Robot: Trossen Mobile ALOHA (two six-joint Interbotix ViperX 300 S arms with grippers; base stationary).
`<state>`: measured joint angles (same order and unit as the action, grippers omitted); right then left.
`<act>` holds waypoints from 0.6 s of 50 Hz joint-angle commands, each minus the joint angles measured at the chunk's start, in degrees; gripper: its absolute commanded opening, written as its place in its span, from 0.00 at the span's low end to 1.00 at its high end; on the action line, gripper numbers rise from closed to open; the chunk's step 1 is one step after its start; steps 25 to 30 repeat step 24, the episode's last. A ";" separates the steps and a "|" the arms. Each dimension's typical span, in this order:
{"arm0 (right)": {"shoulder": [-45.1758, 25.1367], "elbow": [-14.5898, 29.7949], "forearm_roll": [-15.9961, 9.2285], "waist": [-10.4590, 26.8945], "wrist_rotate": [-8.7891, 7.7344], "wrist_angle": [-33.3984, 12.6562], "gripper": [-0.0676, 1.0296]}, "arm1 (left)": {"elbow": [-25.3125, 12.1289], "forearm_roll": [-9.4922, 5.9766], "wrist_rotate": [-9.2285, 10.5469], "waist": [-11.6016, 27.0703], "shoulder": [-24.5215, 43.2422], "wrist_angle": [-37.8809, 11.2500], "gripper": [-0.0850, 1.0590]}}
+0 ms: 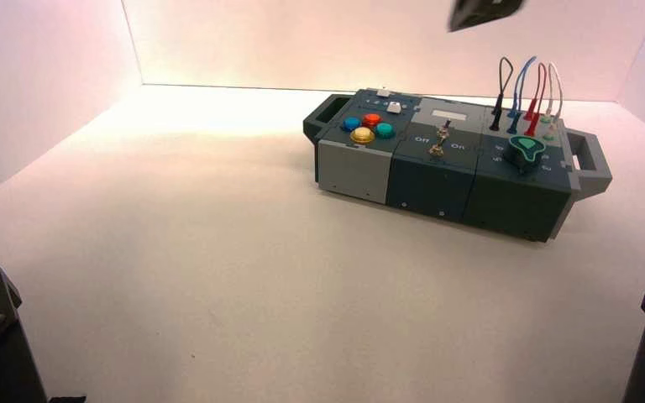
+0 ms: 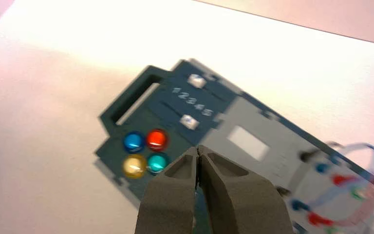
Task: Flip the bottom switch on with the right gripper.
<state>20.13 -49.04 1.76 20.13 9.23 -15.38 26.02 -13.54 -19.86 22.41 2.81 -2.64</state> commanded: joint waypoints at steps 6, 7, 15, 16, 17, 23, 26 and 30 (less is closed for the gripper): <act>5.10 -1.67 0.35 -1.58 -0.18 0.44 0.04 | -0.88 0.26 0.35 0.09 -3.25 0.88 0.05; 5.36 -1.93 0.44 -1.58 -0.09 0.35 0.04 | -0.88 0.26 0.35 0.00 -3.25 0.88 0.05; 6.94 -2.64 0.44 -1.93 -0.09 -0.97 0.04 | -0.97 0.18 0.53 0.09 -3.08 1.05 0.05; 6.94 -2.64 0.35 -1.93 -0.09 -1.14 0.04 | -0.97 0.18 0.62 0.00 -3.08 1.05 0.05; 7.03 -2.72 0.35 -1.93 -0.09 -1.32 0.04 | -1.05 0.18 0.70 0.09 -3.08 1.05 0.05; 7.56 -3.08 0.35 -1.93 -0.18 -1.93 0.04 | -1.05 0.00 0.97 0.09 -2.99 1.23 0.05; 7.91 -3.34 0.44 -1.93 -0.18 -1.93 0.04 | -0.97 0.09 1.14 0.00 -2.99 1.32 0.05; 7.91 -3.34 0.44 -1.93 -0.18 -1.93 0.04 | -0.97 0.09 1.14 0.00 -2.99 1.32 0.05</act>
